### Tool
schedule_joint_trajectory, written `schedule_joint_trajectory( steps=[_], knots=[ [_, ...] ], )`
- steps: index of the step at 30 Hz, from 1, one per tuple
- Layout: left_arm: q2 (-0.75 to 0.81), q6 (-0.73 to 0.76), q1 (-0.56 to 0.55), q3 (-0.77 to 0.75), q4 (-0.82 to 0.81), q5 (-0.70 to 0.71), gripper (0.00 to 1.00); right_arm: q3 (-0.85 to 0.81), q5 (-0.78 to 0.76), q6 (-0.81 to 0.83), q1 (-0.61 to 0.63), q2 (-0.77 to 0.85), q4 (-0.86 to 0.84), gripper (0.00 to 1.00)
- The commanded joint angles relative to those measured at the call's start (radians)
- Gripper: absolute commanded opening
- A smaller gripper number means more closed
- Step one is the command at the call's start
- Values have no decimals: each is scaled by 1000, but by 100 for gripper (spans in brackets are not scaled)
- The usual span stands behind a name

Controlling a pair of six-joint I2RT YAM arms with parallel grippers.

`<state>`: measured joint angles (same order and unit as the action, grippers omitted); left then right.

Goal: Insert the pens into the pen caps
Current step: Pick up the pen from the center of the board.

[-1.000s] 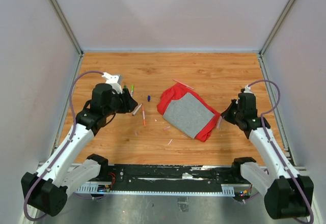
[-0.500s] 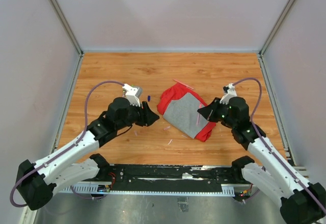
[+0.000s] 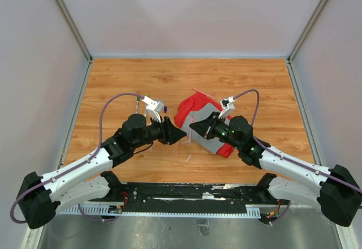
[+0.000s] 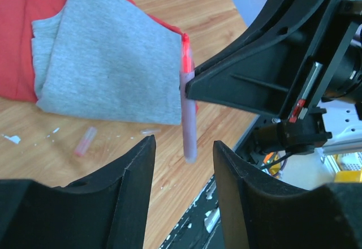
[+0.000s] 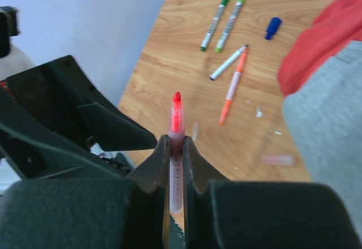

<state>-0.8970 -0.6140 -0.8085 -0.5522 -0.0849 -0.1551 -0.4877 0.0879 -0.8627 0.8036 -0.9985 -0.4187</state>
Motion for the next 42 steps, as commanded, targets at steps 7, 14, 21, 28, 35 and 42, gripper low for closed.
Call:
schedule_joint_trajectory(
  steps=[7,14,21,28,35,42],
  knots=[
    [-33,-33,-15,18,-110,-29,50,32,-39,-101,61,-48,-302,0],
    [-64,-35,-21,11,-124,-45,48,41,-16,-148,61,-65,-342,1],
    [-73,-32,-24,0,-128,-46,36,31,3,-158,67,-100,-364,1],
    [-64,-28,-24,-8,-100,-30,9,23,3,-144,75,-117,-360,1],
    [-56,4,-24,-32,-13,26,1,2,-35,-60,74,-76,-249,23],
    [-29,38,-24,-31,55,55,1,-52,-118,170,74,43,46,53]
  ],
)
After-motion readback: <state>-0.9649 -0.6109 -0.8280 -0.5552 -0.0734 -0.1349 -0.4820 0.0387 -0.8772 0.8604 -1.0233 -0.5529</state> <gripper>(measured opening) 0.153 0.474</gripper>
